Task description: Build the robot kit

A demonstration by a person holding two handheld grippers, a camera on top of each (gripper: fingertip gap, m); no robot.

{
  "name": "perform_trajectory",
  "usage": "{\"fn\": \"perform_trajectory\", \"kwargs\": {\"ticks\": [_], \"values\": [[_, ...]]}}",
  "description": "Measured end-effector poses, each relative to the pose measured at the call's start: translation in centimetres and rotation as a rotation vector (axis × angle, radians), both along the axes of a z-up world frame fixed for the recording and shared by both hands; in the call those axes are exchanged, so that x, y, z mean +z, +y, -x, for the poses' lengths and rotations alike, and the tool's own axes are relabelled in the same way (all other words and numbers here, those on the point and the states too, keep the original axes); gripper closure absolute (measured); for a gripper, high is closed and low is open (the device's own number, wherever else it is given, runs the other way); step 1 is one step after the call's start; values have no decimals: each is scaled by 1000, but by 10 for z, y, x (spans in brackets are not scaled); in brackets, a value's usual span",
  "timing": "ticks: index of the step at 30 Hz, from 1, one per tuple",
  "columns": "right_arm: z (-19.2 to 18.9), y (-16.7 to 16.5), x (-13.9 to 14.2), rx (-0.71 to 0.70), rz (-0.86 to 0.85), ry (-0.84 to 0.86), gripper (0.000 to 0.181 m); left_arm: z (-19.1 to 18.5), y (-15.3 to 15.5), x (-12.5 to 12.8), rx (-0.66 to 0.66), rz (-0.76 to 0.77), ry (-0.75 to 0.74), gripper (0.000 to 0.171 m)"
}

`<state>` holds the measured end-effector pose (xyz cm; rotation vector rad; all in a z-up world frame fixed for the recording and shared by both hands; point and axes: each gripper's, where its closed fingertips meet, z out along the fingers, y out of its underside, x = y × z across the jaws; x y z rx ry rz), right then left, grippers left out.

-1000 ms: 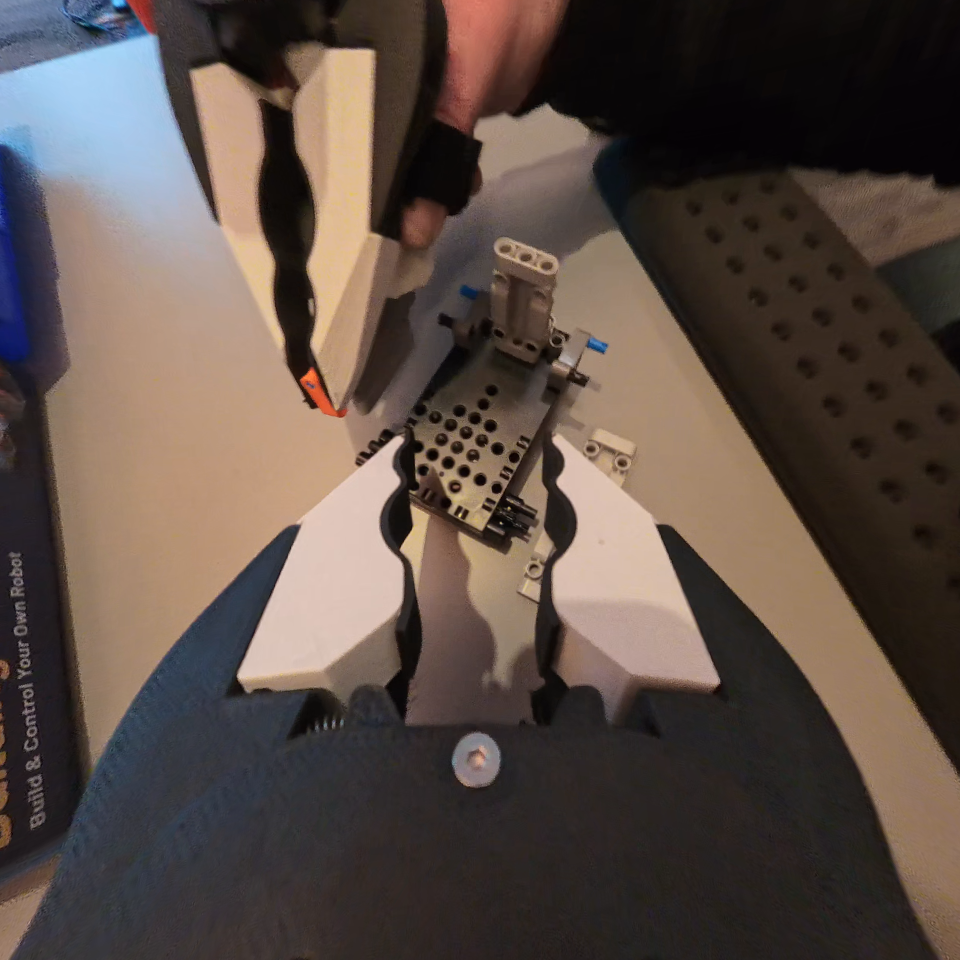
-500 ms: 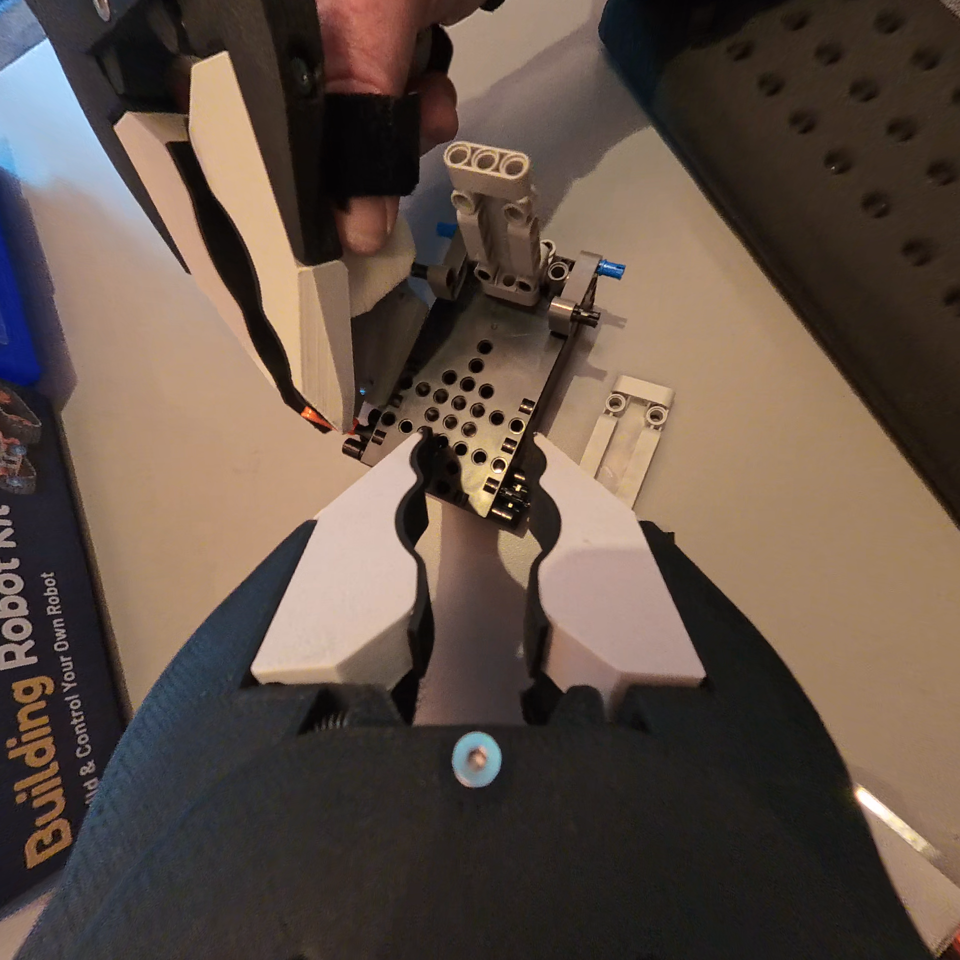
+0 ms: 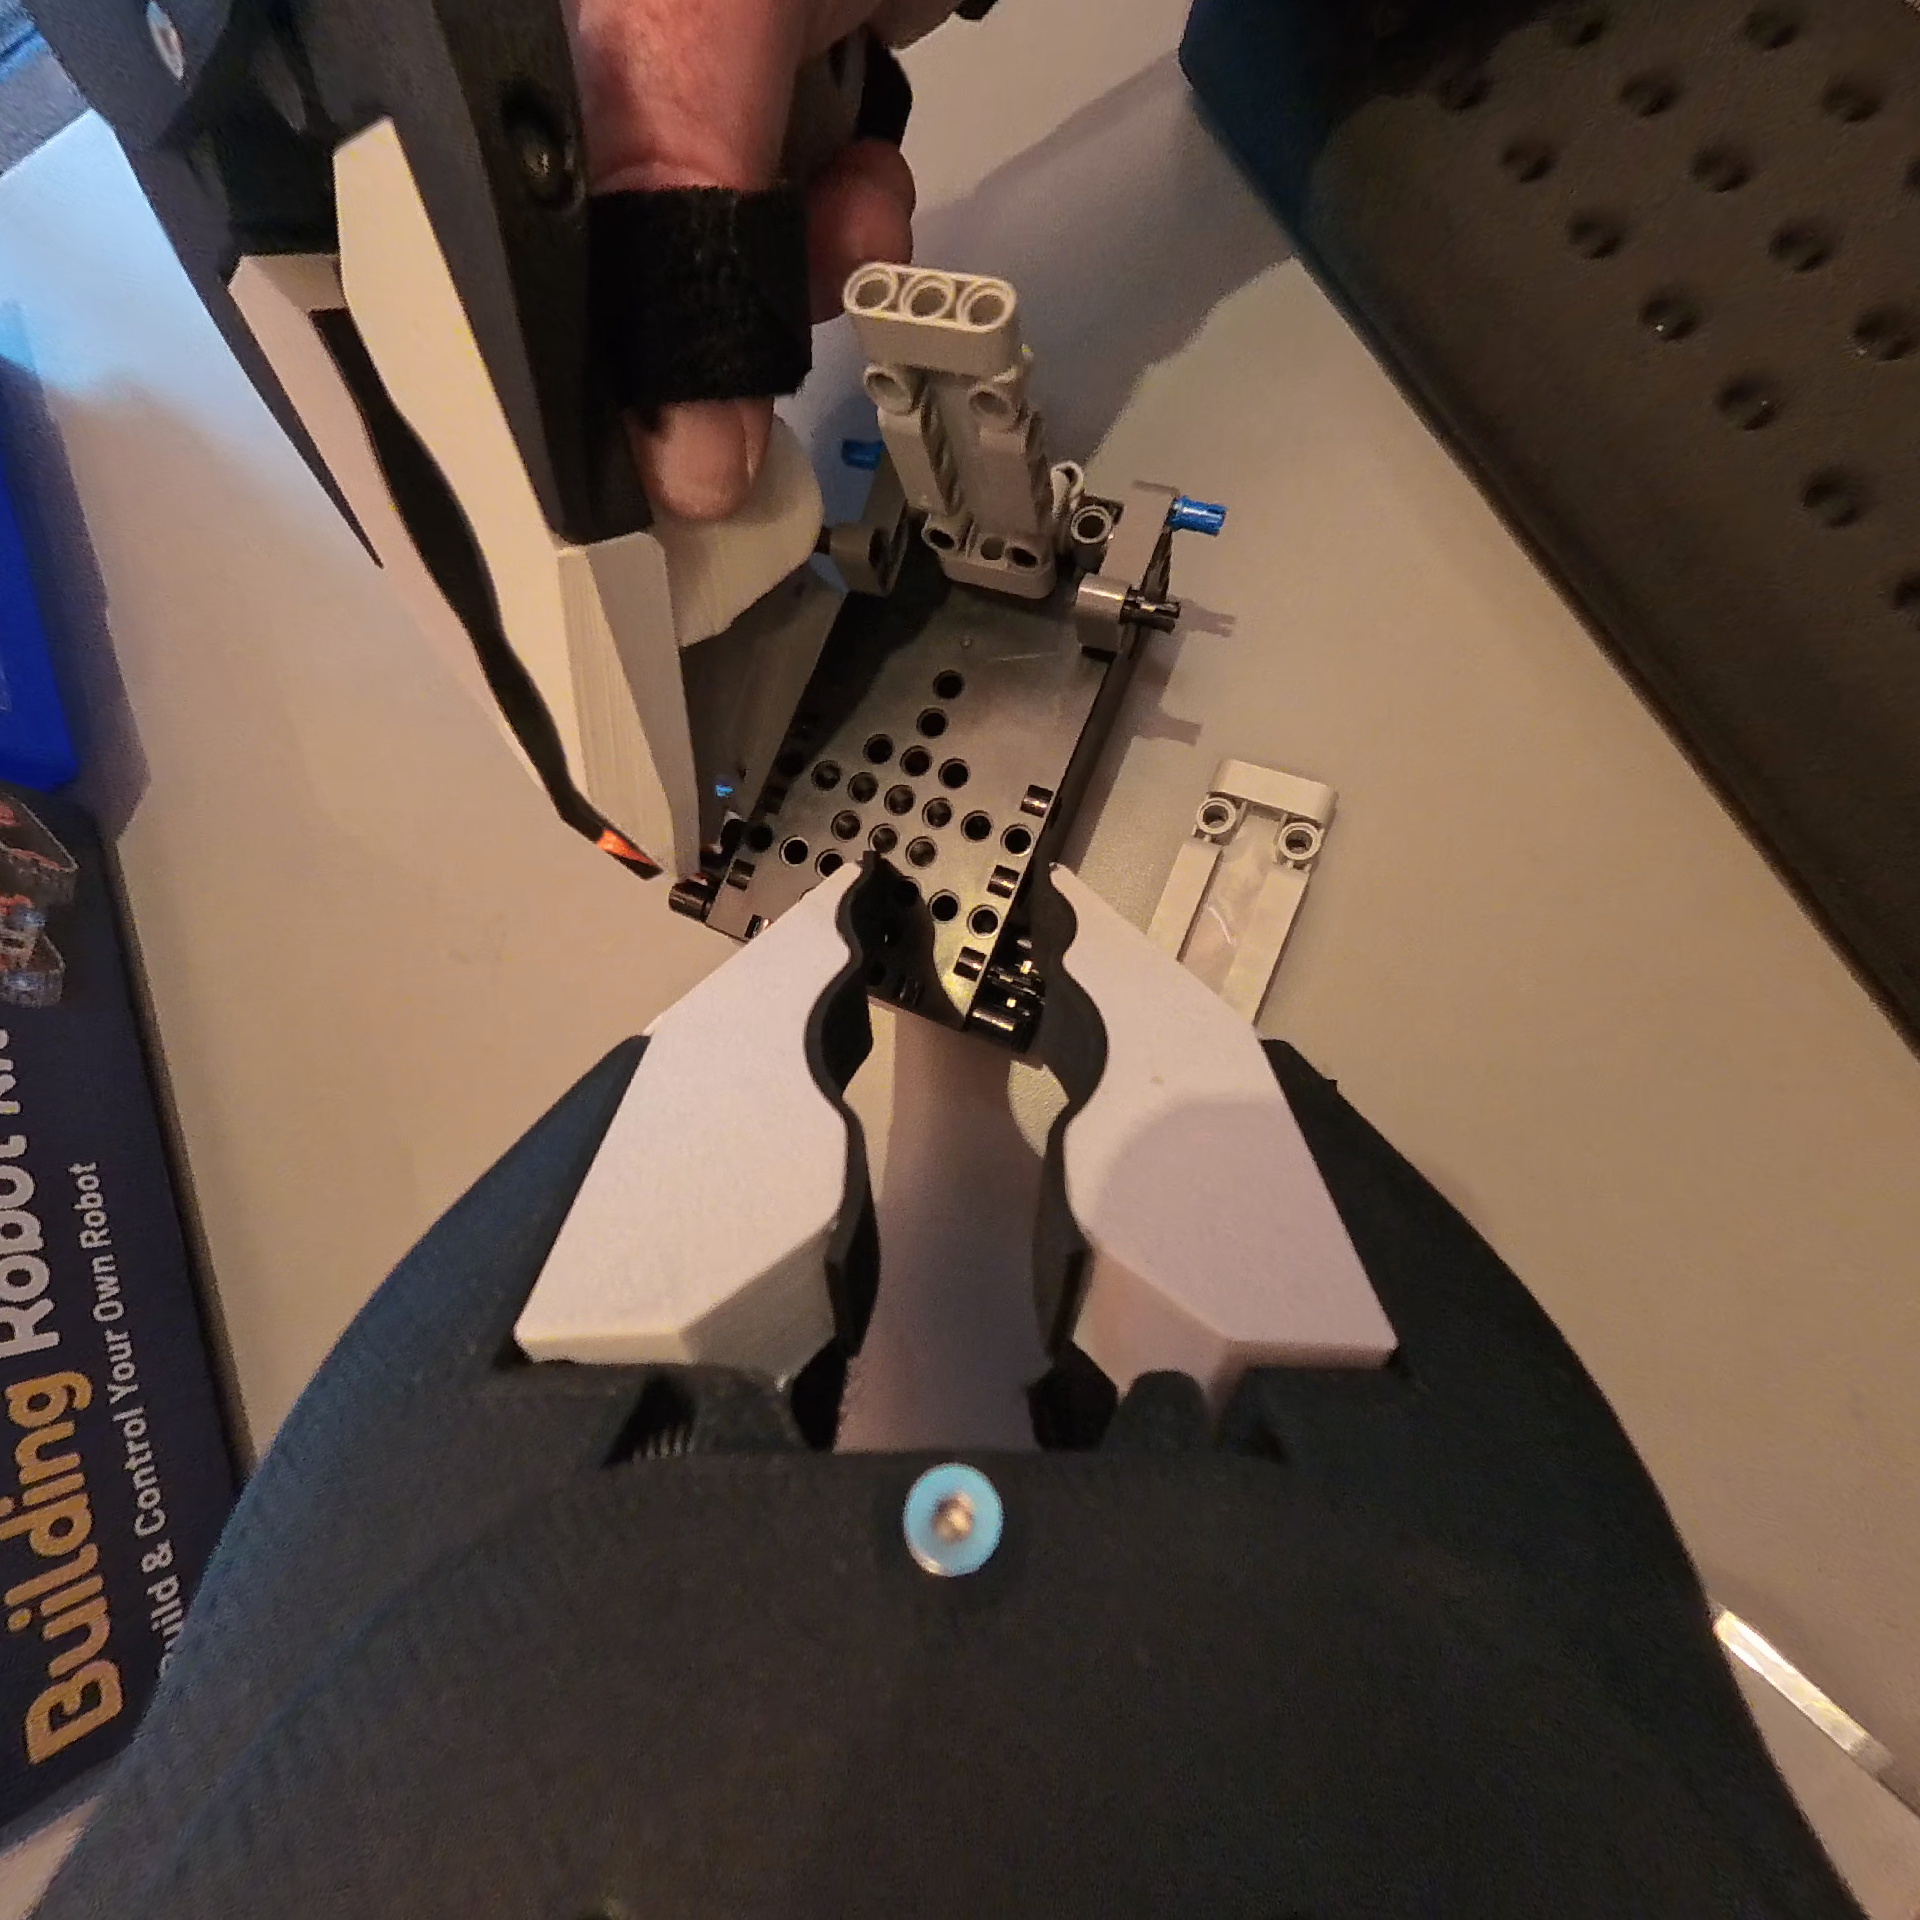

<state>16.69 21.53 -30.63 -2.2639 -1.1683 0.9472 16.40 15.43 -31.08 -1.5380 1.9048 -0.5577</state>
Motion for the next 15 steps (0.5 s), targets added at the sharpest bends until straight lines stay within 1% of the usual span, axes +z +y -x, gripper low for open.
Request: {"fn": "perform_trajectory", "kwargs": {"ticks": [3, 7, 15], "values": [[0, -2, 0, 7, 29, 29, 176, -1, -1, 0, 2, 6, -6, 146], [-1, -4, 1, 18, 27, 32, 176, -2, -2, 0, 1, 5, -6, 147], [-6, -7, 0, 47, -61, -22, 176, -4, -4, 0, 3, 22, -13, 146]]}}
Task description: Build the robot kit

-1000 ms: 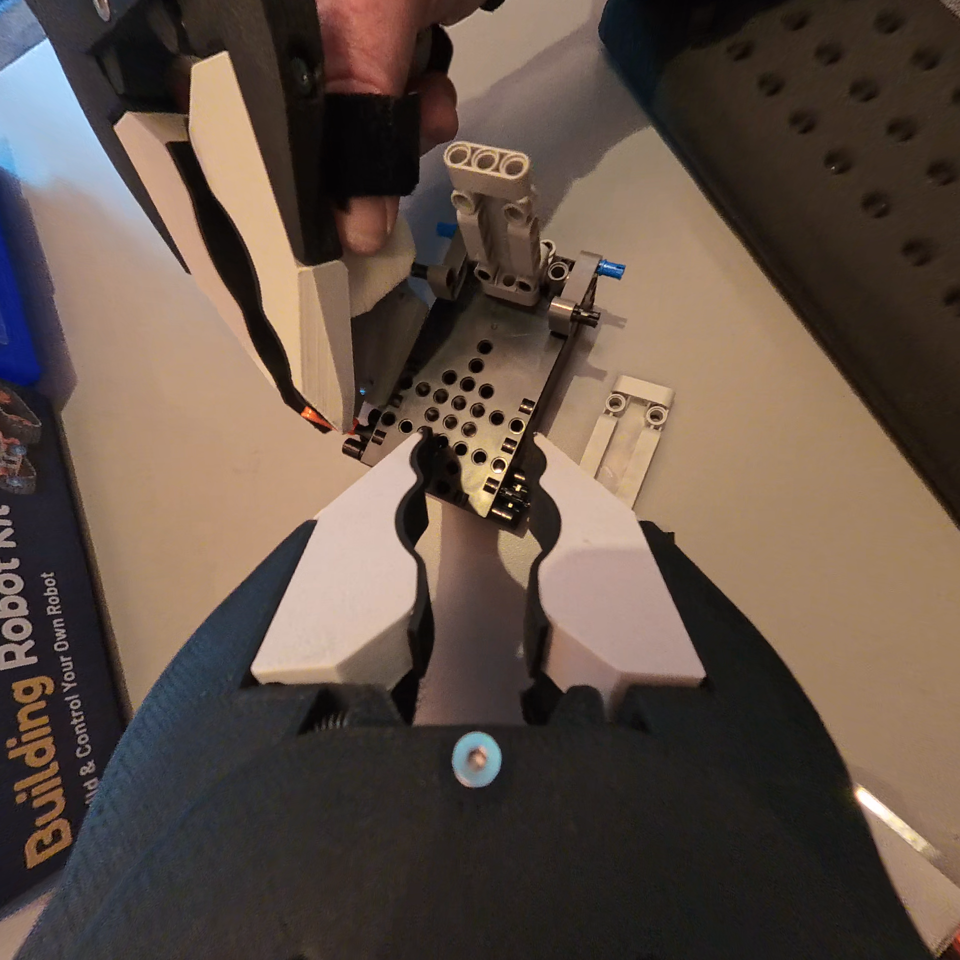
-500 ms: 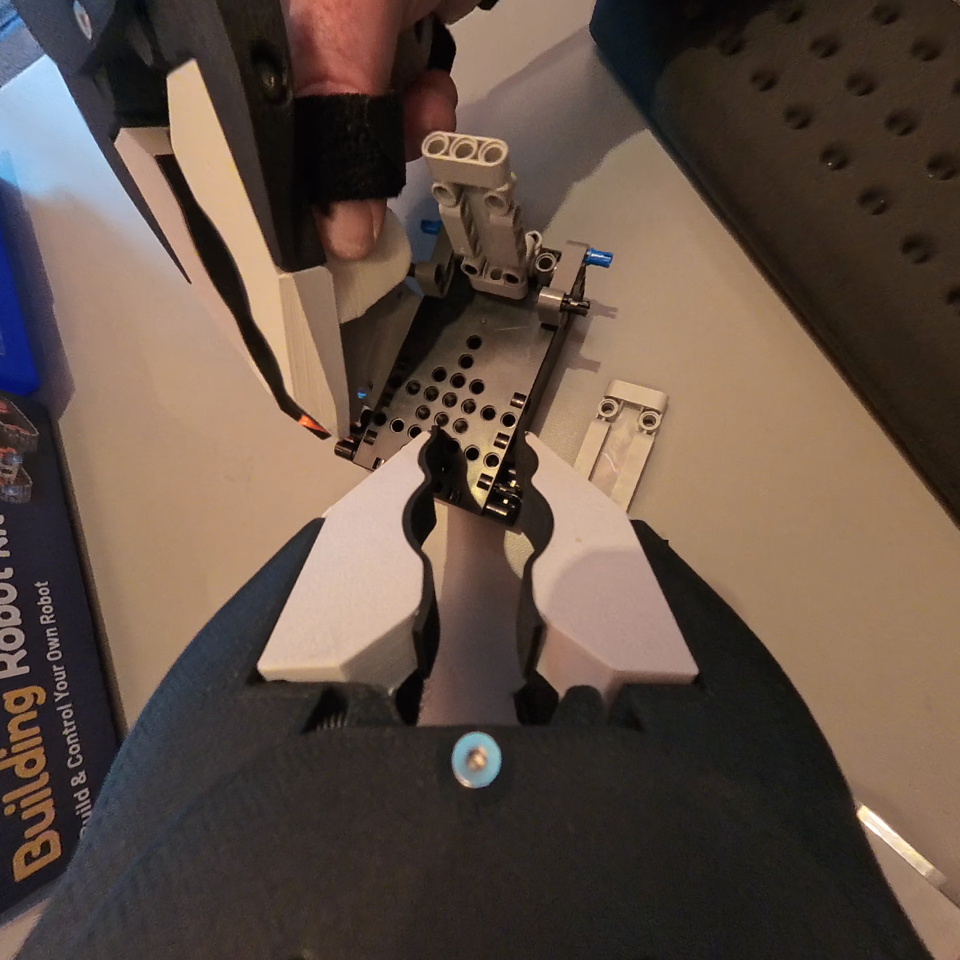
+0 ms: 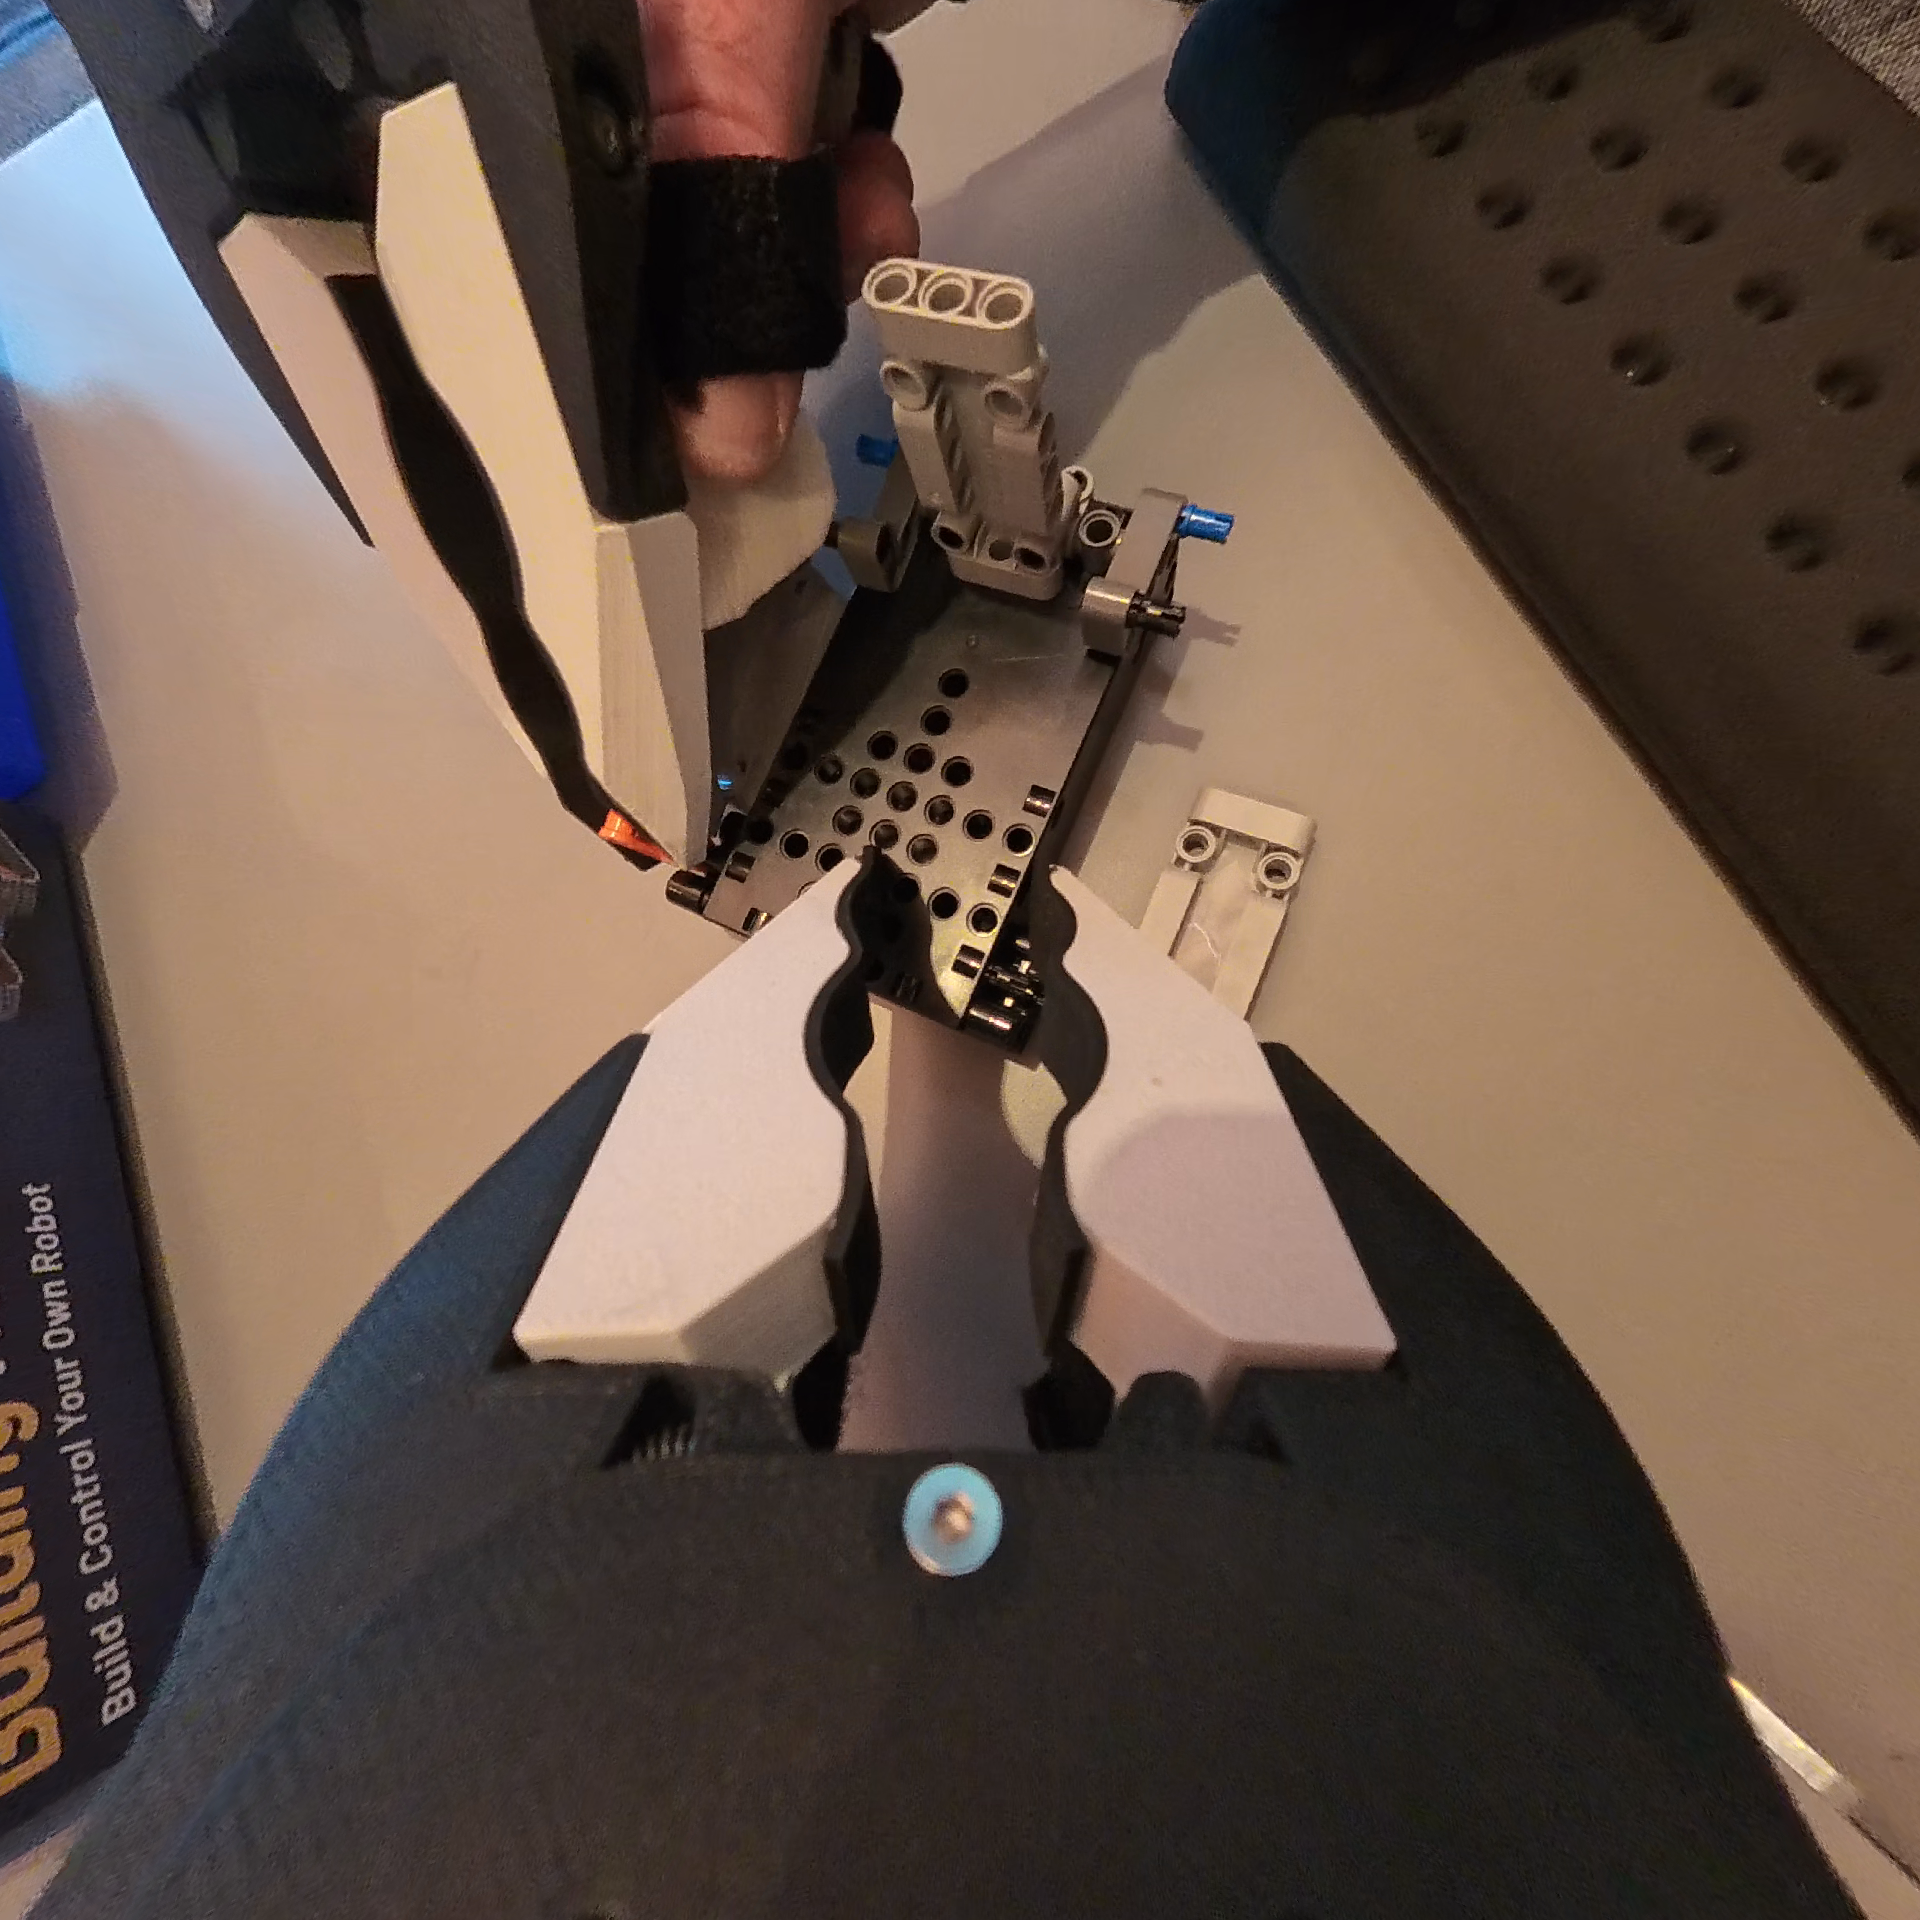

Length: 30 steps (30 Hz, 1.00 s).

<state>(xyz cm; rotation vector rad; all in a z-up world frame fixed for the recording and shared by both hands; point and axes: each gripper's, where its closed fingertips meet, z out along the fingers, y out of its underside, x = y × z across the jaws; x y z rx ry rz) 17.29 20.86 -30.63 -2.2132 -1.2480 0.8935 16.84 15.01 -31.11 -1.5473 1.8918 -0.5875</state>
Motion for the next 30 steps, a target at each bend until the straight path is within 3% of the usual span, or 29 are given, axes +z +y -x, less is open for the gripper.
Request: {"fn": "perform_trajectory", "kwargs": {"ticks": [22, 30], "values": [[-7, -5, 1, 57, -94, -105, 176, -6, -2, 0, -5, 5, -20, 147], [-5, -9, 1, 35, -43, -79, 175, -7, -2, 0, -2, -6, -23, 147]]}}
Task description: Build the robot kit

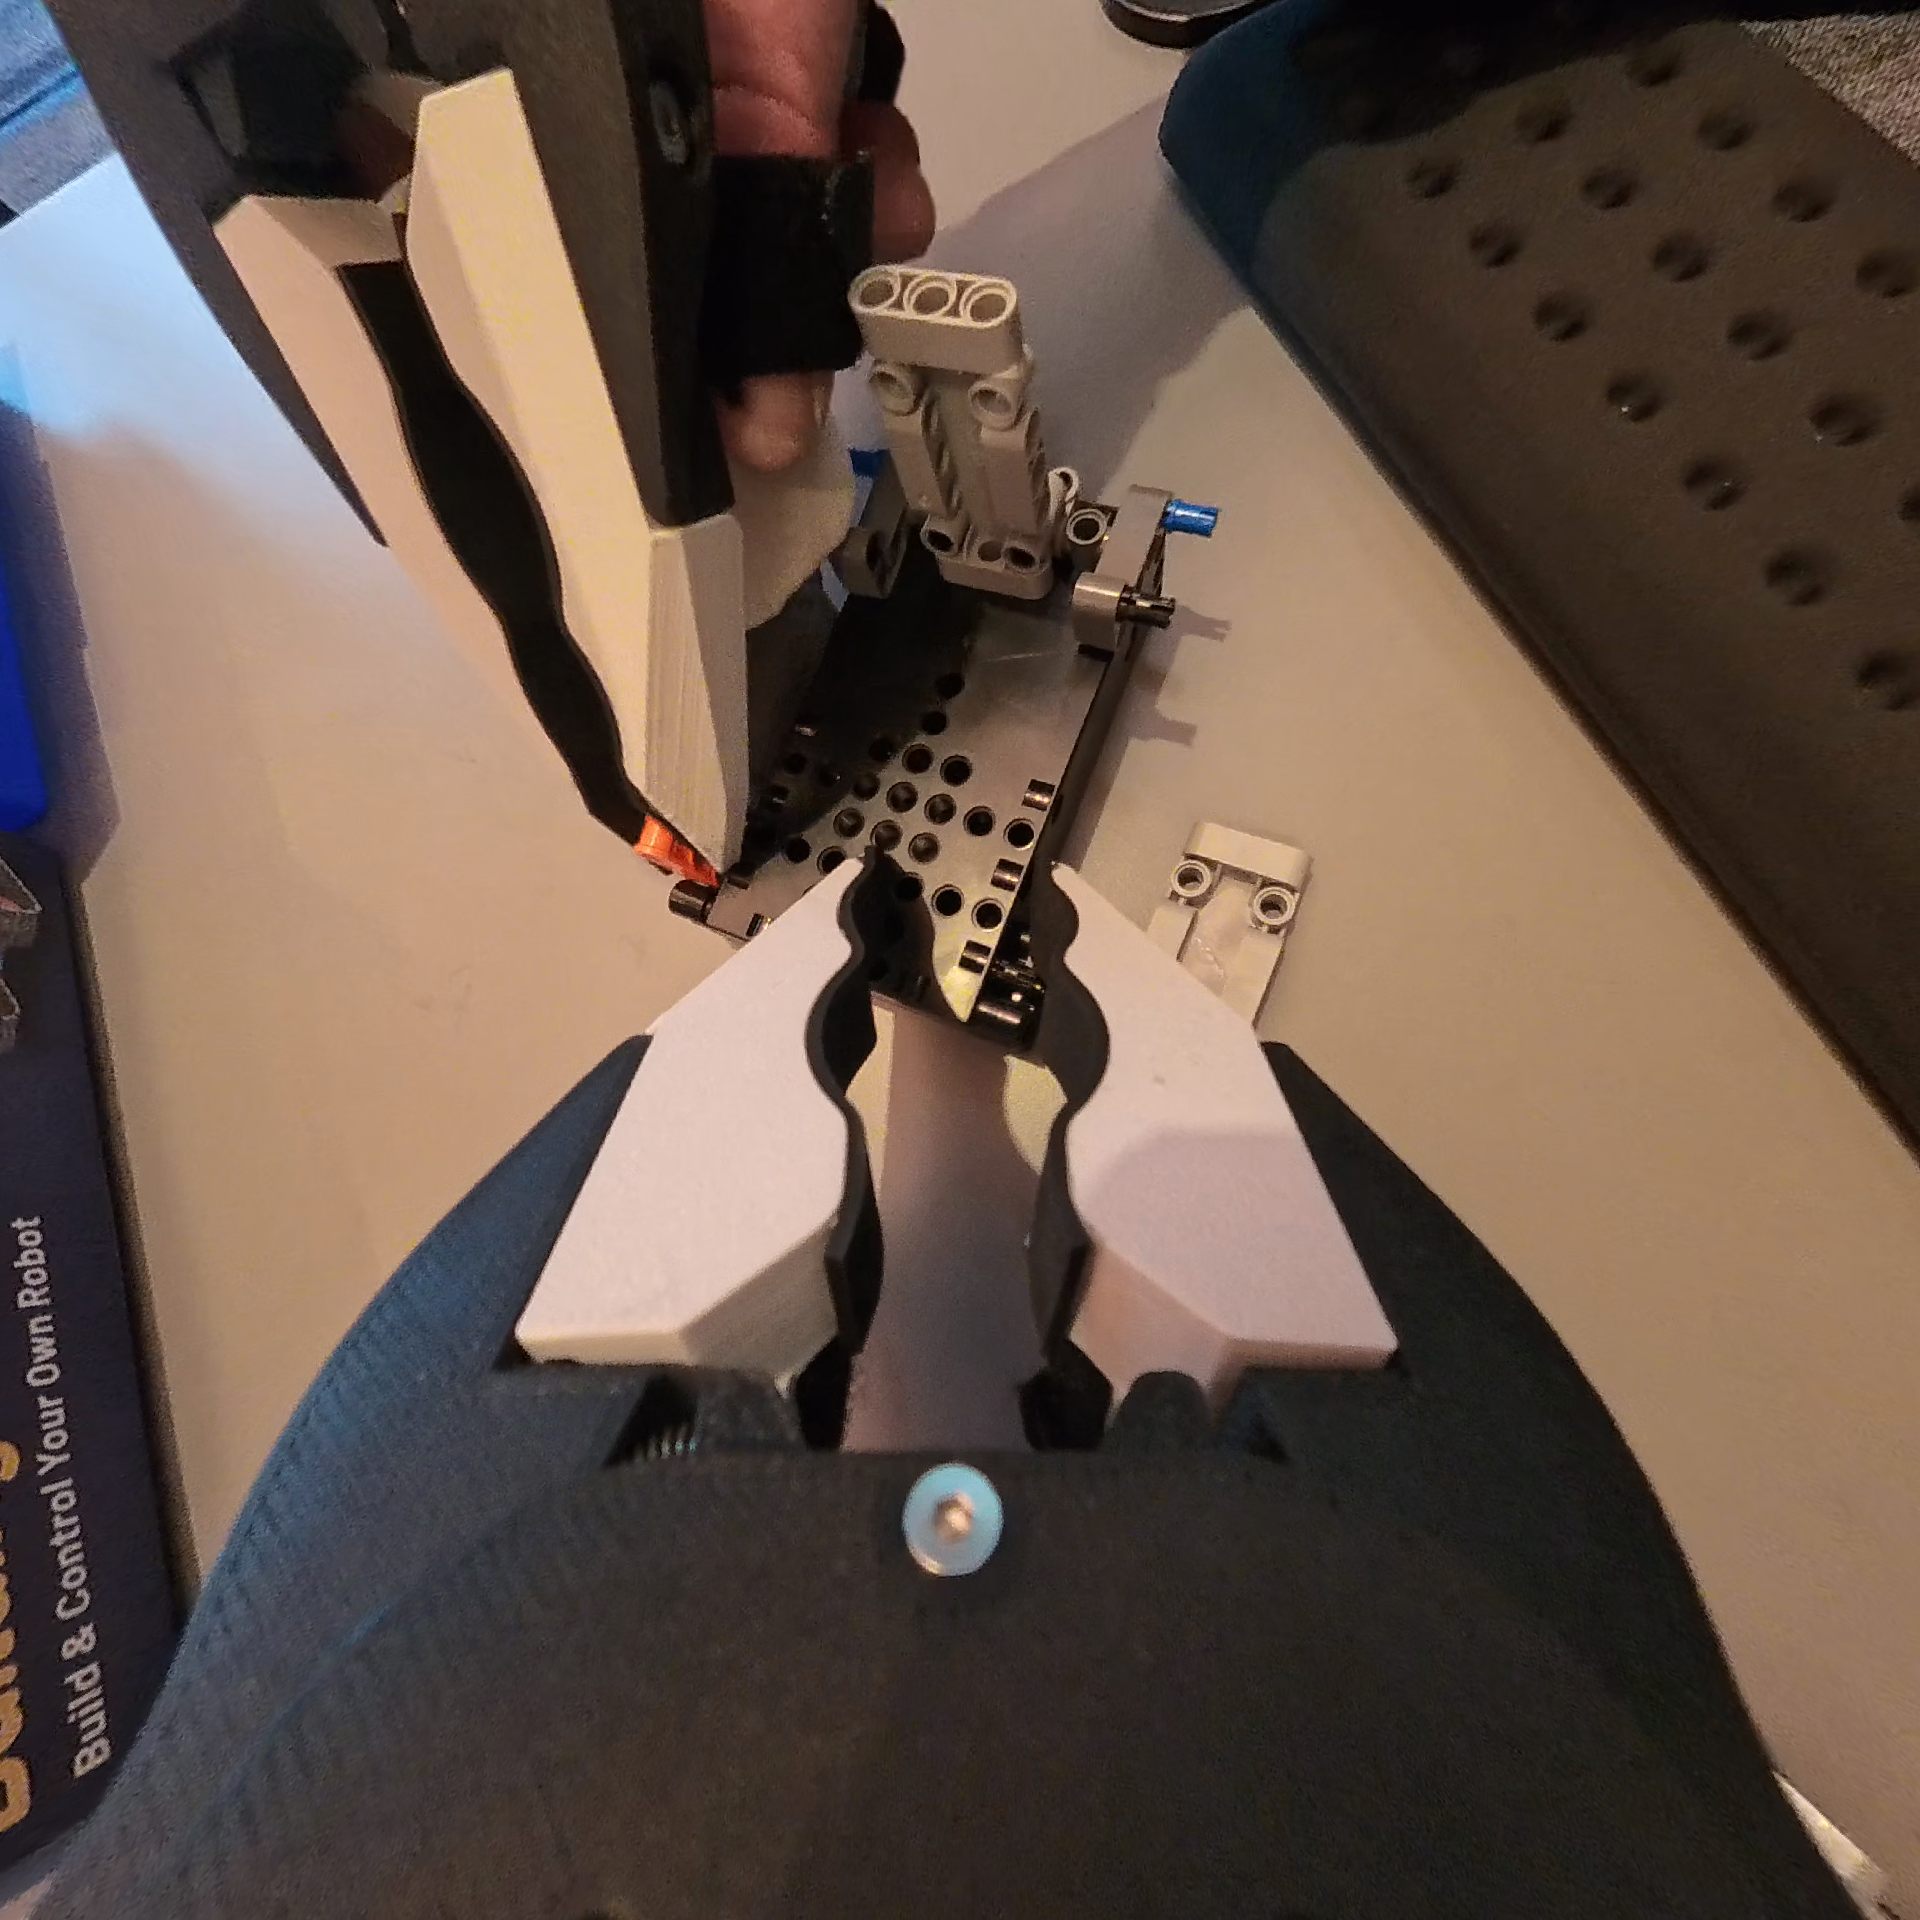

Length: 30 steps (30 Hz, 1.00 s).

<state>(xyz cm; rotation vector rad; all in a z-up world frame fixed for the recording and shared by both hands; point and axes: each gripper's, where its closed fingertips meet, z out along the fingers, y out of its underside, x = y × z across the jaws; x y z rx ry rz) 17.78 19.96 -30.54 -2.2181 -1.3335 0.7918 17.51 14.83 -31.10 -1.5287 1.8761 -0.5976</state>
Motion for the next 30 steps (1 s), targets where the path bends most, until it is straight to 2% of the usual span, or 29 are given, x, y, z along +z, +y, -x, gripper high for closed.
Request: {"fn": "perform_trajectory", "kwargs": {"ticks": [5, 7, 10, 14, 17, 20, 27, 30], "values": [[0, 1, 4, 10, 57, 68, 172, -1, 1, 0, 5, -11, 2, 147], [-5, 9, 11, -30, 41, 101, 149, -1, 1, 0, 7, 13, -8, 147], [-25, 17, 19, -75, 57, 160, 152, 2, 1, 1, -6, -7, 19, 147], [-41, 5, 19, -53, 86, 182, 157, 8, 5, 1, -5, -7, 47, 147], [-34, -8, 13, -6, 110, 177, 159, 12, 4, 1, -26, 1, 61, 147], [-28, -14, 15, 14, 125, 187, 169, 16, 10, 1, -18, -24, 79, 147], [-20, -19, 11, -7, 135, 177, 166, 27, 19, 1, -16, -80, 128, 145], [-20, -14, 8, -43, 61, 138, 175, 29, 19, 1, -23, -78, 136, 145]]}}
